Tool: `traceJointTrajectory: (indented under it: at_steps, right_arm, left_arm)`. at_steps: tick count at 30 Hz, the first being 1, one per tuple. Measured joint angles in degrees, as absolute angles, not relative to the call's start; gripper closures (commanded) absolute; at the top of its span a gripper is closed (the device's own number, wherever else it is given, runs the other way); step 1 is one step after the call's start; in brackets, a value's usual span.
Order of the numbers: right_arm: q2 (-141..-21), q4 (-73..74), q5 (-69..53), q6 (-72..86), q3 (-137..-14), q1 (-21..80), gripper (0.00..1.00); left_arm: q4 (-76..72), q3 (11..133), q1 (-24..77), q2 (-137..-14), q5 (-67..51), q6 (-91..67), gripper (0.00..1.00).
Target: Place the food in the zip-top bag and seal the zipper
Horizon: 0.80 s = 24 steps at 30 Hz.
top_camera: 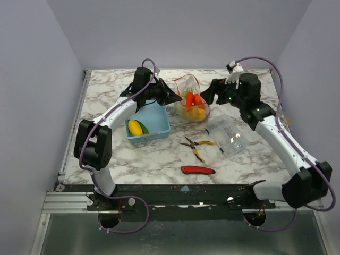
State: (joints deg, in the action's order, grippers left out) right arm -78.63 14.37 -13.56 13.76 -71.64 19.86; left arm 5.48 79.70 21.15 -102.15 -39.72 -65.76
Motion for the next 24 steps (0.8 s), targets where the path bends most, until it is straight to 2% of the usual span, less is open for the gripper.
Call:
traceJointTrajectory:
  at_steps: [6, 9, 17, 22, 24]
  right_arm:
    - [-61.25, -11.35, -14.98, 10.7, -45.3, 19.77, 0.22]
    - [-58.04, -21.3, -16.78, 8.6, -35.83, 19.62, 0.23]
    - [-63.94, -32.69, -23.35, 4.19, -33.39, 19.38, 0.35]
    - [-68.14, -34.35, -23.81, 2.66, -34.26, 19.4, 0.5]
    - [-68.73, -34.35, -23.79, 1.65, -35.0, 19.38, 0.59]
  left_arm:
    - [5.72, 80.05, 20.95, -101.58, -39.72, -65.65, 1.0]
    - [5.69, 80.05, 20.91, -101.34, -39.72, -65.67, 1.0]
    - [5.89, 80.42, 20.73, -101.27, -39.72, -65.6, 1.0]
    - [6.09, 81.12, 20.73, -101.25, -39.72, -64.97, 1.0]
    - [6.15, 81.21, 20.73, -101.25, -39.75, -64.51, 1.0]
